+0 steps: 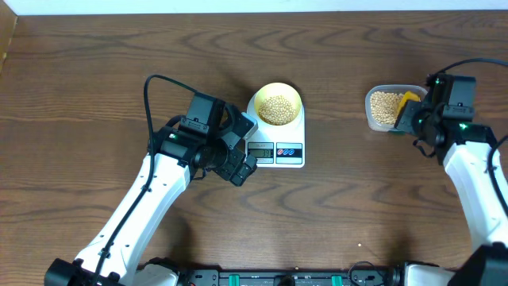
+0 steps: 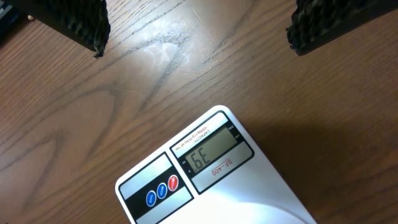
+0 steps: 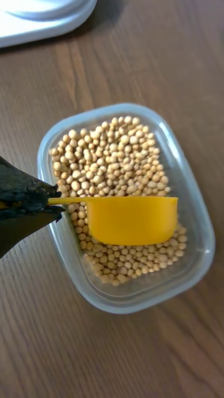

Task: Scoop item into bowl and weigh 50g on scale
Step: 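Push the scoop down into the soybeans with the right gripper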

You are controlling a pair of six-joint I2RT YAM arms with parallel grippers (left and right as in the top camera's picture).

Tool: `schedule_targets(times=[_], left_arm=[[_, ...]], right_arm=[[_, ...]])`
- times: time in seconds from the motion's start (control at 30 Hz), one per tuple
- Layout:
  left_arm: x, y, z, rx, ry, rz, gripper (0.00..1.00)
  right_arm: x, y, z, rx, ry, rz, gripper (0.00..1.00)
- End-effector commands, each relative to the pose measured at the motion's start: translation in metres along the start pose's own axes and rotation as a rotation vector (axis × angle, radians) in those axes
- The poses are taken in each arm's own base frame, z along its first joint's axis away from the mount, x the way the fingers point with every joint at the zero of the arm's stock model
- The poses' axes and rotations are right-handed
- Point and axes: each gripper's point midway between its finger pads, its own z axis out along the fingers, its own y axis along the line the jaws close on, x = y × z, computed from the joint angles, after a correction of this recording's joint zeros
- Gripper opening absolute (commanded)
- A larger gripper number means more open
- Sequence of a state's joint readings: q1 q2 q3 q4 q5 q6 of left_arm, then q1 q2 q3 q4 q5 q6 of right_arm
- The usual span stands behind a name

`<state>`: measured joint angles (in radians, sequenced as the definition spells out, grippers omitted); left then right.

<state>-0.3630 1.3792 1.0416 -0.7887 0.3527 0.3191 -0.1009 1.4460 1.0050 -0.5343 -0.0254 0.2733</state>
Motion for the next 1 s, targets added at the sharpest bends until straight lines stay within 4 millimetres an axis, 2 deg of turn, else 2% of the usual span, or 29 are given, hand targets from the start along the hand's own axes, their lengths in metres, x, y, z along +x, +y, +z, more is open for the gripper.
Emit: schedule_targets(times=[0.0,0.17,0.5,0.87,0.97], left_arm=[[0.001,0.0,0.0,-0.005,0.005,0.018,0.94],[0.002,0.0,0.0,-0.004,0.005,0.018,0.94],[0.002,0.0,0.0,-0.004,0.005,0.018,0.94],[0.001,0.0,0.0,-0.005,0.005,0.018,0.94],[0.001,0.0,0.0,-0.005,0.005,0.018,0.94]], right_arm=[[0.005,-0.006,0.013,0.027,0.035,-0.012,0.01],[0.01,0.004,0.022,-0.032,0.063,-0.01,0.01],[0.01,0.041,0.017,-0.246,0.08,-0.009,0.01],[0.01,0.044,0.013,-0.313,0.105,0.071,0.01],[0.008,0.036,0.012,-0.316,0.111,0.109,0.01]])
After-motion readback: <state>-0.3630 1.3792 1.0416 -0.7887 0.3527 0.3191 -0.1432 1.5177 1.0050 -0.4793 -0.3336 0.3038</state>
